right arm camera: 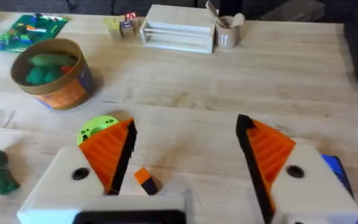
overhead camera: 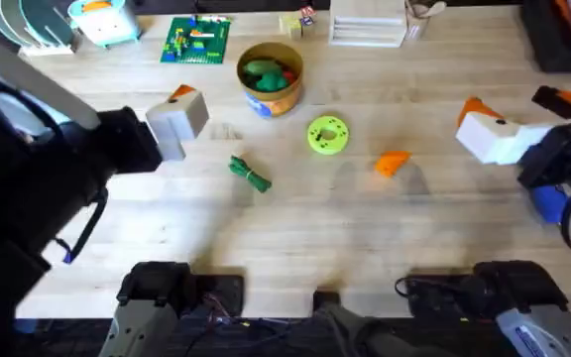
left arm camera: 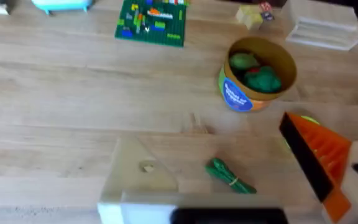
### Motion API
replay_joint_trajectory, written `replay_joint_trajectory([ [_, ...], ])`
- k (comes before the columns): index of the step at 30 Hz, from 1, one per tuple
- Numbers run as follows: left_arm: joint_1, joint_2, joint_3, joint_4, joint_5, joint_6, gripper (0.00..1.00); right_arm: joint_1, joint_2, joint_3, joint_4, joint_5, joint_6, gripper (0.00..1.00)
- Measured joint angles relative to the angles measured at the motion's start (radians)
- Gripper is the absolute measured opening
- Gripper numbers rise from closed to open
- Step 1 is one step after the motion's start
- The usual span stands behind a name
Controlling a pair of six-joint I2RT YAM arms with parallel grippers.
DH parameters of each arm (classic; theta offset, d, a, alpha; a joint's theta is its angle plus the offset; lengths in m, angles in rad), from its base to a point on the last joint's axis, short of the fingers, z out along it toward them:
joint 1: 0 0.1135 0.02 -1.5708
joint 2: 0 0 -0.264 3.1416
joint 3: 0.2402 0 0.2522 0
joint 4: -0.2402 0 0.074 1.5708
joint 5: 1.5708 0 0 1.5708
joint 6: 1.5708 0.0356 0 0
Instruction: Pick up the gripper from the table and insert it into the empty holder that is missing its gripper. Then pick up a screw, insert it into the mounting hole, and use the screwdriver to tighten it. Finally, clean up the table by picking up the vegetable and placing it into the bucket.
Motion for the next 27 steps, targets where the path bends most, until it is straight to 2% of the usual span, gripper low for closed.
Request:
replay_joint_trajectory([
  [5, 0.000, 0.159, 0.095, -0.018, 0.052, -0.036, 0.993, 0.000, 0.087, 0.063, -0.004, -0.005, 0.000, 0.991],
  [6, 0.000, 0.208, 0.097, -0.030, 0.108, -0.074, 0.993, 0.000, 0.095, 0.063, -0.007, -0.005, 0.000, 0.991],
  [8, 0.000, 0.248, 0.097, -0.058, 0.151, -0.118, 0.993, 0.000, 0.095, 0.063, -0.007, -0.005, 0.000, 0.991],
  [12, -0.022, 0.354, 0.097, -0.142, 0.181, -0.216, 0.993, 0.000, 0.095, 0.063, -0.009, -0.005, 0.000, 0.991],
  [16, -0.108, 0.496, 0.097, -0.162, 0.170, -0.324, 0.993, 0.000, 0.095, 0.063, -0.009, -0.005, 0.000, 0.991],
  [21, -0.272, 0.616, 0.097, -0.139, 0.115, -0.453, 0.969, 0.000, 0.095, 0.063, -0.009, -0.005, 0.000, 0.991],
  [22, -0.305, 0.634, 0.097, -0.138, 0.101, -0.483, 0.931, 0.000, 0.095, 0.063, -0.009, -0.005, 0.000, 0.991],
  [23, -0.331, 0.647, 0.097, -0.137, 0.087, -0.511, 0.841, 0.000, 0.095, 0.063, -0.009, -0.005, 0.000, 0.991],
  [27, -0.392, 0.684, 0.097, -0.137, 0.032, -0.586, 0.239, 0.000, 0.095, 0.063, -0.010, -0.005, 0.000, 0.991],
])
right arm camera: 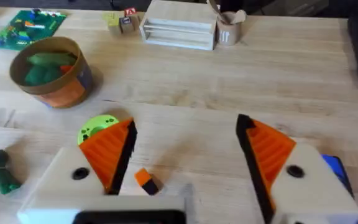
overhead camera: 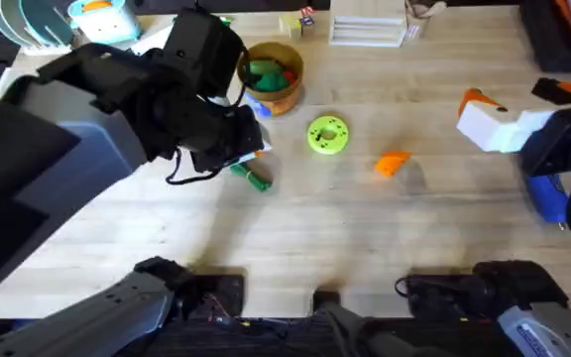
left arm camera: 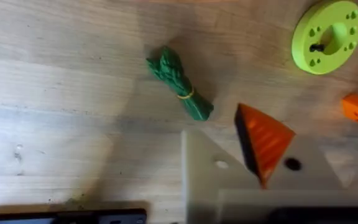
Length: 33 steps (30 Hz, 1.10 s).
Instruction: Pick up the gripper from the table and insert it into the empty holder that is missing its gripper. Then pick up a screw, insert it into the mounting hole, and use the screwdriver to tighten it. Finally, clean up the table by picking up the vegetable and placing it into the bucket.
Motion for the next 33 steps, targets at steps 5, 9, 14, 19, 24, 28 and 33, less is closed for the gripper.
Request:
replay_joint_trajectory([
  [5, -0.019, 0.015, 0.000, 0.003, -0.046, -0.035, 0.007, 0.000, 0.000, 0.000, 0.000, 0.000, 0.000, 0.991],
  [9, -0.019, 0.000, 0.001, 0.000, -0.058, -0.029, 0.008, 0.000, 0.000, 0.000, 0.000, 0.000, 0.000, 0.992],
  [14, -0.019, -0.077, 0.057, 0.003, -0.048, 0.061, 0.553, 0.000, 0.000, 0.000, 0.000, 0.000, 0.000, 0.991],
  [19, -0.019, -0.166, 0.147, 0.090, 0.052, 0.227, 0.991, 0.000, 0.000, 0.000, -0.001, 0.000, 0.000, 0.991],
  [24, -0.019, -0.237, 0.167, 0.217, 0.177, 0.355, 0.992, 0.000, 0.000, 0.000, -0.001, 0.000, 0.000, 0.991],
  [28, -0.019, -0.260, 0.168, 0.288, 0.219, 0.392, 0.993, 0.000, 0.000, 0.000, -0.001, 0.000, 0.000, 0.991],
  [33, -0.019, -0.259, 0.169, 0.195, 0.238, 0.408, 0.993, 0.000, 0.000, 0.000, -0.001, 0.000, 0.000, 0.992],
])
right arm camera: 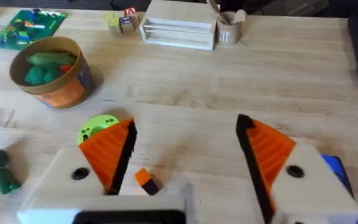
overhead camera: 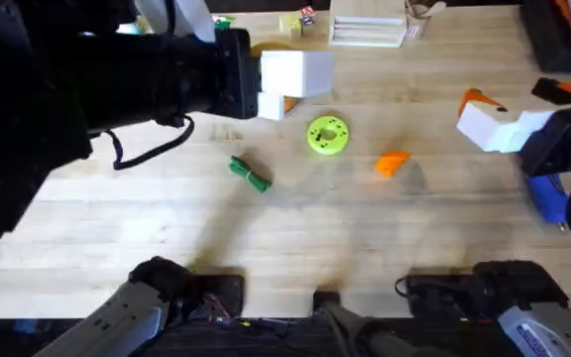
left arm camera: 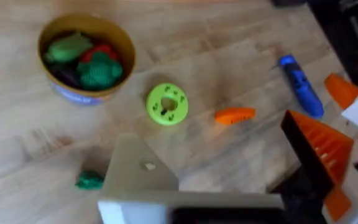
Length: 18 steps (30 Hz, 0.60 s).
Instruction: Pick up the gripper from the table and insert it into the empty holder that is missing its gripper. Then pick up a screw, insert it into the mounting hole, and use the screwdriver to tighten it. Finally, clean up the table by picking up the vegetable and placing it into the bucket.
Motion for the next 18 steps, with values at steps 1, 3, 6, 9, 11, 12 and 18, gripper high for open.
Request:
replay_joint_trajectory([
  [1, 0.000, 0.001, 0.000, -0.016, 0.001, 0.002, 0.993, 0.000, 0.000, 0.000, 0.000, 0.000, 0.000, 0.992],
  [3, 0.000, 0.005, 0.000, -0.040, 0.003, 0.005, 0.993, 0.000, 0.000, 0.000, 0.000, 0.000, 0.000, 0.991],
  [6, 0.000, 0.012, 0.000, -0.040, -0.007, 0.015, 0.993, 0.000, 0.000, 0.000, 0.000, 0.000, 0.000, 0.991],
  [9, 0.000, 0.015, 0.000, 0.011, -0.024, 0.070, 0.993, 0.000, 0.000, 0.000, 0.000, 0.000, 0.000, 0.991],
  [11, 0.000, 0.016, 0.000, 0.061, -0.026, 0.135, 0.993, 0.000, 0.000, 0.000, 0.000, 0.000, 0.000, 0.991],
  [12, 0.000, 0.015, 0.000, 0.086, -0.028, 0.175, 0.993, 0.000, 0.000, 0.000, 0.000, 0.000, 0.000, 0.991],
  [18, 0.000, -0.025, -0.005, 0.126, -0.031, 0.344, 0.993, 0.000, 0.000, 0.000, 0.000, 0.000, 0.000, 0.991],
])
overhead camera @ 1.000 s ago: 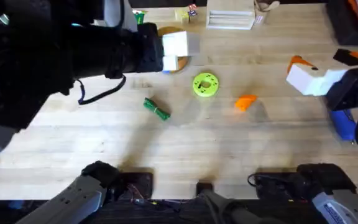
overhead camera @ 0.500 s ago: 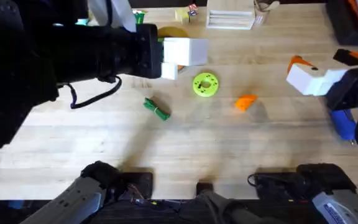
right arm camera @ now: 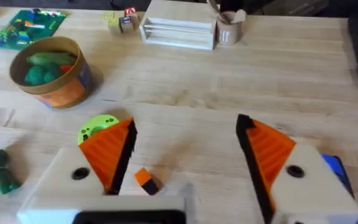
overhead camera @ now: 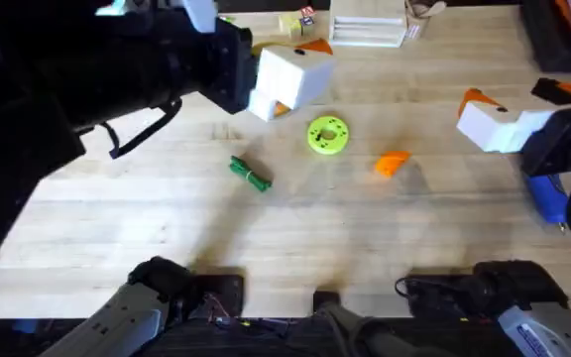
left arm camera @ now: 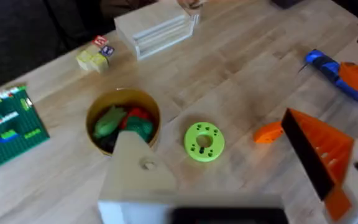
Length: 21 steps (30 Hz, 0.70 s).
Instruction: Pick up the gripper from the table and insert it into the empty holder that is missing its gripper. Then pick up a screw, insert it into the mounting hole, and use the screwdriver to tighten it. Finally, clean up the table by picking up the vegetable and placing it into the bucket.
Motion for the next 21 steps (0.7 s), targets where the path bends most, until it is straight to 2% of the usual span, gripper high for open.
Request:
replay_joint_trajectory([
  [3, 0.000, -0.085, -0.046, 0.045, -0.002, 0.045, 0.993, 0.000, 0.000, 0.000, 0.000, 0.000, 0.000, 0.991],
  [5, 0.000, -0.166, -0.118, 0.107, -0.002, 0.063, 0.993, 0.000, 0.000, 0.000, 0.000, 0.000, 0.000, 0.991],
  [9, 0.000, -0.321, -0.310, 0.286, 0.010, 0.080, 0.993, 0.000, 0.000, 0.000, 0.000, 0.000, 0.000, 0.991],
  [12, 0.000, -0.430, -0.501, 0.449, 0.036, 0.087, 0.992, 0.000, 0.000, 0.000, 0.000, 0.000, 0.000, 0.991],
  [16, 0.000, -0.564, -0.732, 0.606, 0.060, 0.049, 0.993, 0.000, 0.000, 0.000, 0.000, 0.000, 0.000, 0.991],
  [21, 0.000, -0.730, -0.949, 0.728, 0.081, -0.028, 0.992, 0.000, 0.000, 0.000, 0.000, 0.000, 0.000, 0.991],
])
